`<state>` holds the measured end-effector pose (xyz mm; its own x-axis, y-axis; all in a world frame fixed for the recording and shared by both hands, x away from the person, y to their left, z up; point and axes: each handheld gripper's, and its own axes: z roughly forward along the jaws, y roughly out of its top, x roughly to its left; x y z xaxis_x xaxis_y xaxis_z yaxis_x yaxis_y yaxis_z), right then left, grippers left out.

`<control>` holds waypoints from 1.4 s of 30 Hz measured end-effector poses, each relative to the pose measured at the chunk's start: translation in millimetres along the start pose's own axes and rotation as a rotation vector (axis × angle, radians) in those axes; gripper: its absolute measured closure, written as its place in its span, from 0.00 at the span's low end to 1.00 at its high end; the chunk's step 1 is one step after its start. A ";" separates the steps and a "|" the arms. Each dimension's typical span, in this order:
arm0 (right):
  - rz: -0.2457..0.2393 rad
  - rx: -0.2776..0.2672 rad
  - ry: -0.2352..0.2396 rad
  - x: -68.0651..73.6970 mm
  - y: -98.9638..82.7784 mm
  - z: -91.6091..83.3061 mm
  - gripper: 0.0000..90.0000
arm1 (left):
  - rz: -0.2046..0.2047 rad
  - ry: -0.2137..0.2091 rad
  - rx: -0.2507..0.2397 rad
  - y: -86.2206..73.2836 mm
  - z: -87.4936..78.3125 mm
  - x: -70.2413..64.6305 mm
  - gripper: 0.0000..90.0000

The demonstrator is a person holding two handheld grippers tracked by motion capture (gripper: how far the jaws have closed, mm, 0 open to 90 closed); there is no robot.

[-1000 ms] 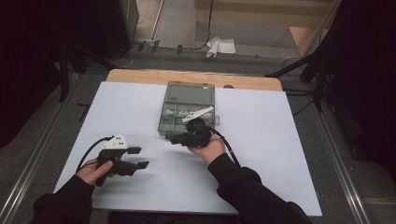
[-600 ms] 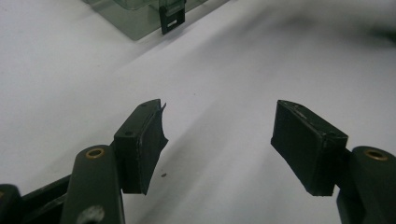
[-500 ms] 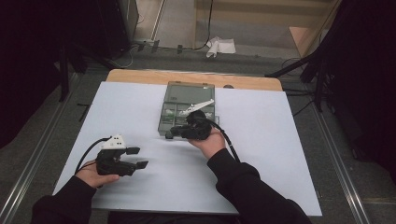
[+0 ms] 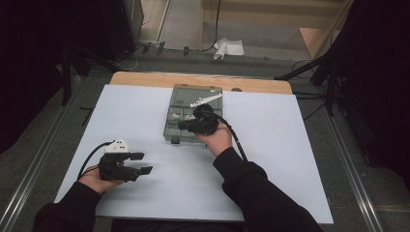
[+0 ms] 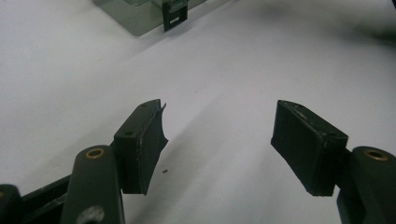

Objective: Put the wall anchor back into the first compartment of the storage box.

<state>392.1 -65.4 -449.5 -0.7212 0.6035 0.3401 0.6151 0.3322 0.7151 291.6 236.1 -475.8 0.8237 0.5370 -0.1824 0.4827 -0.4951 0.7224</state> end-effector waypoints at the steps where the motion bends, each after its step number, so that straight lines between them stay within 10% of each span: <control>1: 0.007 0.001 -0.004 -1.2 1.4 1.6 0.95 | 0.001 -0.002 -0.003 0.1 -0.2 0.1 0.36; 20: 0.029 0.003 -0.070 -20.2 26.3 27.9 0.95 | -0.018 -0.042 0.034 0.9 0.8 4.0 0.26; 36: 0.050 0.007 -0.124 -29.6 31.0 53.4 0.93 | -0.021 -0.052 -0.046 8.8 0.8 4.4 0.28; 42: 0.049 -0.009 -0.052 -34.1 30.9 48.0 0.58 | -0.044 -0.033 -0.047 12.3 -0.1 6.8 0.32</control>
<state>451.0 -40.9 -468.3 -0.6726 0.6558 0.3428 0.6463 0.2951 0.7037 303.1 233.7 -468.2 0.8118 0.5343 -0.2356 0.5046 -0.4387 0.7436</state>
